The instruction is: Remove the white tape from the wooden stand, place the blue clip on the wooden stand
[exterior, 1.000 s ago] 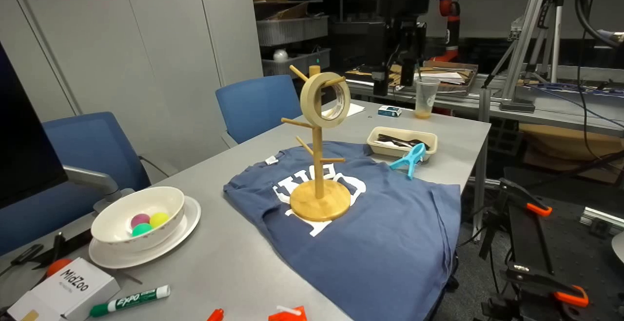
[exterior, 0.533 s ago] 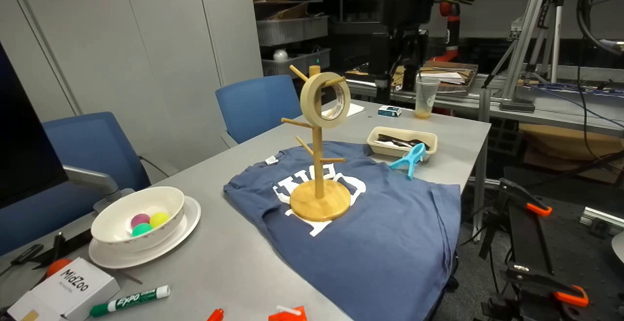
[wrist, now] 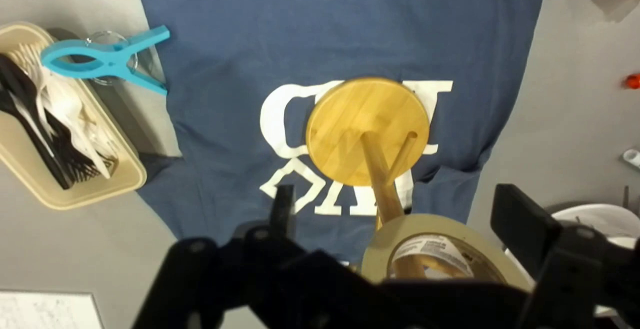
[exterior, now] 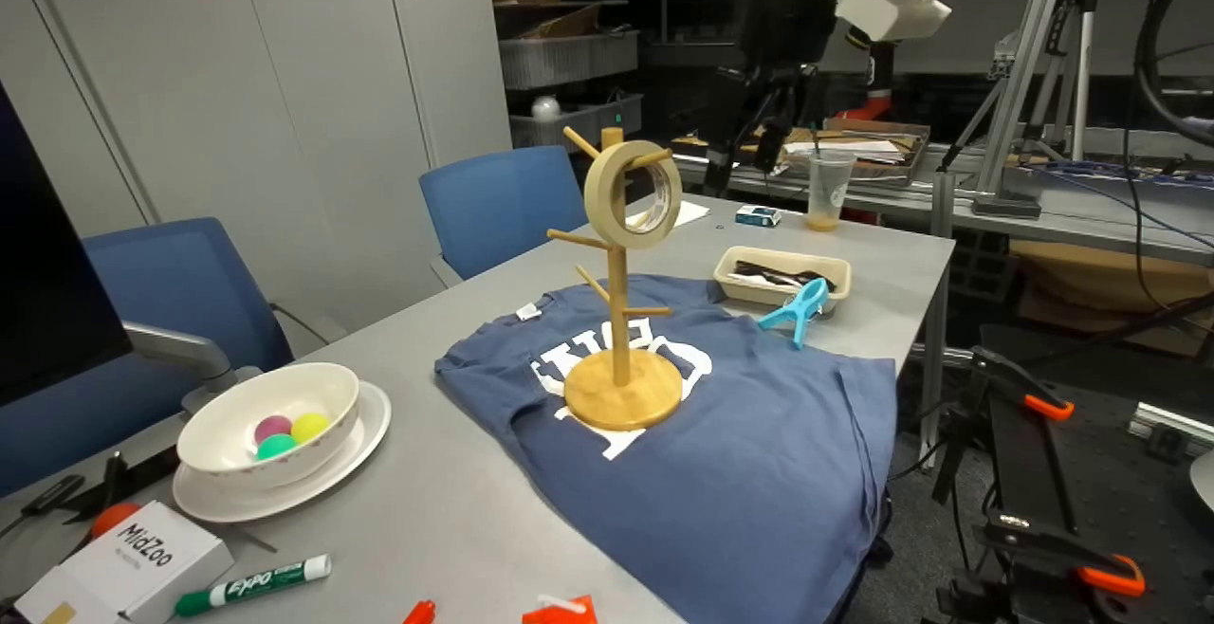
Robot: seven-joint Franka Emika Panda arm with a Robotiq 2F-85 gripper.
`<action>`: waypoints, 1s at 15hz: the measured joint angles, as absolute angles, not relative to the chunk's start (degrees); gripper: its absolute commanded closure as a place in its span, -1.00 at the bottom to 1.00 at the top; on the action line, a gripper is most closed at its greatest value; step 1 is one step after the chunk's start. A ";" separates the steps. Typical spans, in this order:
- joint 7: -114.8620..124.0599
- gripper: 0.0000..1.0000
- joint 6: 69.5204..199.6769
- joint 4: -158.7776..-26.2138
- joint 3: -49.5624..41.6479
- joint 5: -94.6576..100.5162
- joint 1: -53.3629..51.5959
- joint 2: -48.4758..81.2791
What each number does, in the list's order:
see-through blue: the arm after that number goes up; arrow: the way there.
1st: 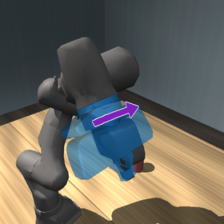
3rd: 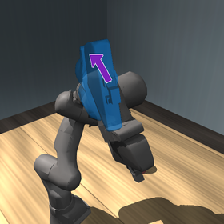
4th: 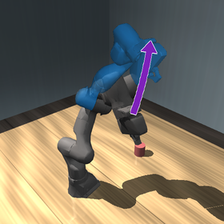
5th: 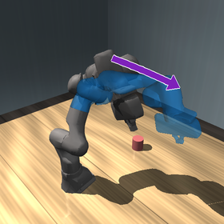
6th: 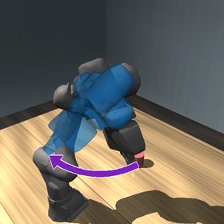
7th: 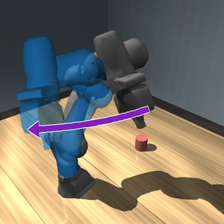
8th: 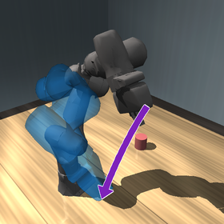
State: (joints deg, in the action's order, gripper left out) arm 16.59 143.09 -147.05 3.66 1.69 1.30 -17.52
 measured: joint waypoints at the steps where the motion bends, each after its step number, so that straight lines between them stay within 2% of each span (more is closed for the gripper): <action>1: 16.59 -1.00 145.71 -147.94 3.64 2.46 1.81 -17.63; 7: 16.29 -1.00 159.75 -152.62 3.56 3.68 4.26 -17.95; 15: 16.31 -1.00 162.44 -153.06 3.54 3.67 4.63 -16.39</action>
